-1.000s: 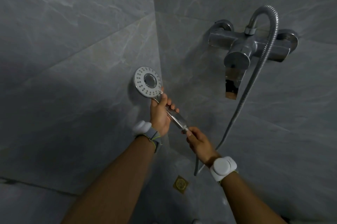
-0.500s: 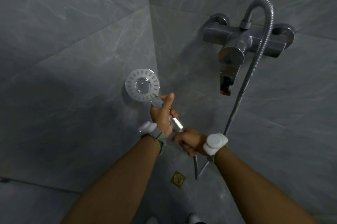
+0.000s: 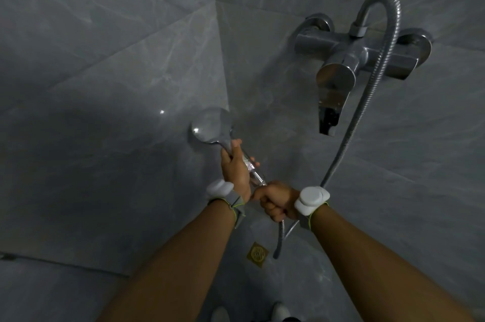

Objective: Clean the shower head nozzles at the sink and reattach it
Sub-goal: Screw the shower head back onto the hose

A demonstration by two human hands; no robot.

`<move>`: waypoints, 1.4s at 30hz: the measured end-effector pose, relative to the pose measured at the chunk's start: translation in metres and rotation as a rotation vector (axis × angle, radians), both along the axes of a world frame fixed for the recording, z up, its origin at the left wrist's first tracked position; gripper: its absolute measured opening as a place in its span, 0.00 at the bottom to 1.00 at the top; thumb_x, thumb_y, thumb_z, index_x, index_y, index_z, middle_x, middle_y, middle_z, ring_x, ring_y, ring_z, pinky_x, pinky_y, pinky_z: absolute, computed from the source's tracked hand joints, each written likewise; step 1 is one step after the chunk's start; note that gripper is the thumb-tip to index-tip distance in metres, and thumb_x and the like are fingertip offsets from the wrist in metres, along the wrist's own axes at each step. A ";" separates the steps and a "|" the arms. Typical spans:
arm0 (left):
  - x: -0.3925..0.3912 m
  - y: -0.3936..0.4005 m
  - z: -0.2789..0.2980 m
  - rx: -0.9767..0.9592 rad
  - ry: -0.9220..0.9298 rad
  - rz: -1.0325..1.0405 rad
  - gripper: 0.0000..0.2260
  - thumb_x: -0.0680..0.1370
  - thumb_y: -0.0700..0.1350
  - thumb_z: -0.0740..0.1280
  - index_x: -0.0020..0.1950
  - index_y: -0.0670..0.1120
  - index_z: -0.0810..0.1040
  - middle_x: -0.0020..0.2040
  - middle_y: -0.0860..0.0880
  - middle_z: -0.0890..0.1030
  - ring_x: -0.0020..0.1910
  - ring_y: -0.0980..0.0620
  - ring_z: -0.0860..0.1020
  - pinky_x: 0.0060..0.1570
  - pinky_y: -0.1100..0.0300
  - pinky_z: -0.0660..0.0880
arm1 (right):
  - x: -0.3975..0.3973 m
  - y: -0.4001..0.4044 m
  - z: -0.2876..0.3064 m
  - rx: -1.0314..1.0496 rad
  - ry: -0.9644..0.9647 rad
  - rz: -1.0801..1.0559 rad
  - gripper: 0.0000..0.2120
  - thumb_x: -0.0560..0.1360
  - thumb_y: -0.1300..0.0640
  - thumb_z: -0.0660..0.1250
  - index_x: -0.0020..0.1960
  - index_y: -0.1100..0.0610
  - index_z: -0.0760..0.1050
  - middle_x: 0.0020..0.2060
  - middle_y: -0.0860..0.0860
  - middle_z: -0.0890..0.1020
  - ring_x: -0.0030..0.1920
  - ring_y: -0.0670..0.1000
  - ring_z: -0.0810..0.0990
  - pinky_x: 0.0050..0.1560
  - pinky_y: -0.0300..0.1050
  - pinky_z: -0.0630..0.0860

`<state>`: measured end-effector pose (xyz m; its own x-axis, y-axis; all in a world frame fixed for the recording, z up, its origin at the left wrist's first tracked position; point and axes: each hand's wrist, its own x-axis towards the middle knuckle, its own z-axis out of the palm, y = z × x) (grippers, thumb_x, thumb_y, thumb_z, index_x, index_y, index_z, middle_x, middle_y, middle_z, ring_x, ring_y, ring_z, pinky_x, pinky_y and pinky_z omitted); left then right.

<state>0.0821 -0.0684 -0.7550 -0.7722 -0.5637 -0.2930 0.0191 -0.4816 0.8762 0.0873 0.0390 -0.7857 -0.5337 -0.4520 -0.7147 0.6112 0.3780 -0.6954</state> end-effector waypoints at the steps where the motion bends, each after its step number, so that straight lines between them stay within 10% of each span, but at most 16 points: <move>1: 0.001 -0.001 0.000 0.006 0.003 -0.046 0.09 0.83 0.49 0.60 0.57 0.46 0.75 0.41 0.44 0.72 0.31 0.53 0.74 0.32 0.57 0.78 | 0.000 0.001 0.000 0.000 -0.024 0.007 0.25 0.74 0.59 0.63 0.20 0.52 0.60 0.19 0.49 0.58 0.17 0.47 0.52 0.24 0.30 0.51; 13: -0.003 0.006 0.011 0.005 -0.066 -0.140 0.15 0.79 0.49 0.68 0.54 0.48 0.62 0.29 0.50 0.69 0.22 0.54 0.68 0.23 0.62 0.68 | -0.001 0.000 0.009 0.002 -0.135 0.155 0.25 0.76 0.57 0.60 0.21 0.51 0.58 0.18 0.48 0.57 0.17 0.46 0.52 0.20 0.30 0.50; 22: 0.000 0.003 0.003 0.168 -0.073 -0.228 0.14 0.85 0.55 0.52 0.57 0.47 0.71 0.32 0.47 0.72 0.24 0.52 0.72 0.30 0.58 0.74 | -0.001 0.007 0.020 -0.088 -0.201 0.162 0.24 0.77 0.58 0.58 0.23 0.51 0.57 0.18 0.47 0.57 0.16 0.45 0.53 0.23 0.34 0.47; 33: -0.001 -0.013 0.009 0.127 -0.062 -0.158 0.14 0.85 0.55 0.50 0.59 0.47 0.69 0.37 0.47 0.72 0.30 0.50 0.72 0.35 0.55 0.74 | 0.019 0.015 0.004 -0.513 0.158 -0.269 0.09 0.78 0.58 0.65 0.41 0.61 0.72 0.30 0.56 0.74 0.21 0.49 0.67 0.25 0.40 0.67; 42: -0.002 -0.007 0.008 0.141 -0.047 -0.111 0.13 0.85 0.52 0.50 0.60 0.46 0.69 0.39 0.47 0.72 0.33 0.50 0.73 0.38 0.53 0.75 | 0.017 0.006 -0.003 -0.364 0.263 -0.355 0.10 0.81 0.57 0.60 0.43 0.59 0.70 0.25 0.52 0.64 0.20 0.46 0.62 0.22 0.36 0.62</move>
